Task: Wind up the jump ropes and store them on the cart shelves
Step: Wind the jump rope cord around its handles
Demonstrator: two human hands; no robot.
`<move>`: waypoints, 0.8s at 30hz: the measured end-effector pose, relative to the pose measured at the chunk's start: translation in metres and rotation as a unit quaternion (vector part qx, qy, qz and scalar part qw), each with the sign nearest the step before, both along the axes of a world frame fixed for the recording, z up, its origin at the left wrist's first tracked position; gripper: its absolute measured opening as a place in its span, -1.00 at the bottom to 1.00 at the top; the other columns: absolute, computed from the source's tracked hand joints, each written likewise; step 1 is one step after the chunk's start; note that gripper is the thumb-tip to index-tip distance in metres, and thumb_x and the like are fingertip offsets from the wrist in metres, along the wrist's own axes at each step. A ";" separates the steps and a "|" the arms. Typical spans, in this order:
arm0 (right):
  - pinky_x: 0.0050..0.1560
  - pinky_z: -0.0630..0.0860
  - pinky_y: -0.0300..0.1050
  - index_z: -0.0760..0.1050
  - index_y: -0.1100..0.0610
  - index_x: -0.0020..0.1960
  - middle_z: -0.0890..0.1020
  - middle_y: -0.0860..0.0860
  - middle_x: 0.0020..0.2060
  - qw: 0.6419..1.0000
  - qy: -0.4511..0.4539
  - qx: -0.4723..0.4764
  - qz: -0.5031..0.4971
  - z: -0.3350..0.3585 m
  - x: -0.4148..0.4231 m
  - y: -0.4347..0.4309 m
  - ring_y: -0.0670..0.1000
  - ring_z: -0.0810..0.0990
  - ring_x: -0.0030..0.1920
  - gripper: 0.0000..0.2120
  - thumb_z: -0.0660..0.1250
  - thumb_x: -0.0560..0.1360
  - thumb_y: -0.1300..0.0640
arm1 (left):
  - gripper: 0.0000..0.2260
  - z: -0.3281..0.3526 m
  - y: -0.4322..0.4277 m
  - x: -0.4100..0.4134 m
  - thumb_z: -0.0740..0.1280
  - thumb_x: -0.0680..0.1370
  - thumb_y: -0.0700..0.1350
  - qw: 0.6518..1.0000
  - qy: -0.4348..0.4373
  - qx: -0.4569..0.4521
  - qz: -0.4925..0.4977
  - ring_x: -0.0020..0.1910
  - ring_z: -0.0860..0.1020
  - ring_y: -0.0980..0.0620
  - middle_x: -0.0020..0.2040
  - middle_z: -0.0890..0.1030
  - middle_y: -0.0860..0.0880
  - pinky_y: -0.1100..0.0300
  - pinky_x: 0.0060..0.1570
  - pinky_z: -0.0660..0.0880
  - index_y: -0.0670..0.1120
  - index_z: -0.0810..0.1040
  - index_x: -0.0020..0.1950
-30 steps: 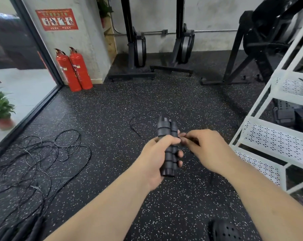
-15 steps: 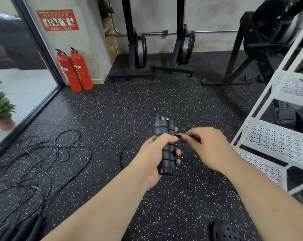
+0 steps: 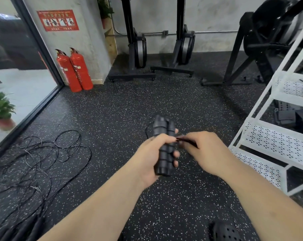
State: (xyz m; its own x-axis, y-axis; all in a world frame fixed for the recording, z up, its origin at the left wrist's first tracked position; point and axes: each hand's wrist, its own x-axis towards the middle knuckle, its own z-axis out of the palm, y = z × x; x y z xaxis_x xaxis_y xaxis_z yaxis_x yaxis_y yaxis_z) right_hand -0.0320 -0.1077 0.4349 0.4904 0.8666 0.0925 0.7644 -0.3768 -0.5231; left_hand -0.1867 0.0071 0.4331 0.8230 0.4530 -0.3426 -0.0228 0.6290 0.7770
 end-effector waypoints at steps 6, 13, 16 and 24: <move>-0.18 0.65 0.00 0.61 -0.13 -0.03 0.67 -0.16 -0.36 0.998 -0.016 -0.055 0.007 -0.002 0.009 -0.002 -0.16 0.64 -0.35 -0.93 0.42 0.62 -0.08 | -0.68 0.005 0.013 0.004 0.37 0.61 -0.23 0.998 -0.003 -0.013 0.063 -0.25 0.54 0.03 0.30 0.71 -0.10 0.11 -0.26 0.53 -0.14 0.58 0.37; -0.07 0.59 -0.13 0.63 -0.20 0.18 0.68 -0.22 -0.14 0.998 0.011 0.028 -0.049 0.004 0.022 -0.010 -0.21 0.64 -0.19 -0.80 0.51 0.57 -0.08 | -0.67 0.007 0.032 -0.004 0.37 0.62 -0.21 0.995 0.017 -0.025 0.094 -0.26 0.57 0.00 0.31 0.69 -0.22 0.08 -0.25 0.57 -0.15 0.57 0.39; 0.06 0.59 -0.11 0.61 -0.20 0.22 0.68 -0.19 -0.08 0.985 0.055 0.122 -0.105 0.006 0.024 -0.008 -0.15 0.68 -0.14 -0.76 0.51 0.57 -0.03 | -0.67 0.011 0.035 -0.010 0.36 0.64 -0.19 0.994 0.092 0.052 0.003 -0.27 0.56 -0.02 0.17 0.74 -0.24 0.09 -0.24 0.56 -0.12 0.51 0.41; 0.17 0.59 0.01 0.49 -0.14 0.46 0.62 -0.08 0.19 0.992 -0.069 0.010 -0.105 -0.003 0.021 -0.005 -0.02 0.61 0.13 -0.57 0.41 0.62 -0.12 | -0.88 0.003 0.033 -0.008 0.43 0.54 -0.21 0.929 0.171 0.328 -0.002 -0.31 0.52 0.01 -0.17 0.66 -0.10 0.08 -0.29 0.52 -0.09 0.60 0.06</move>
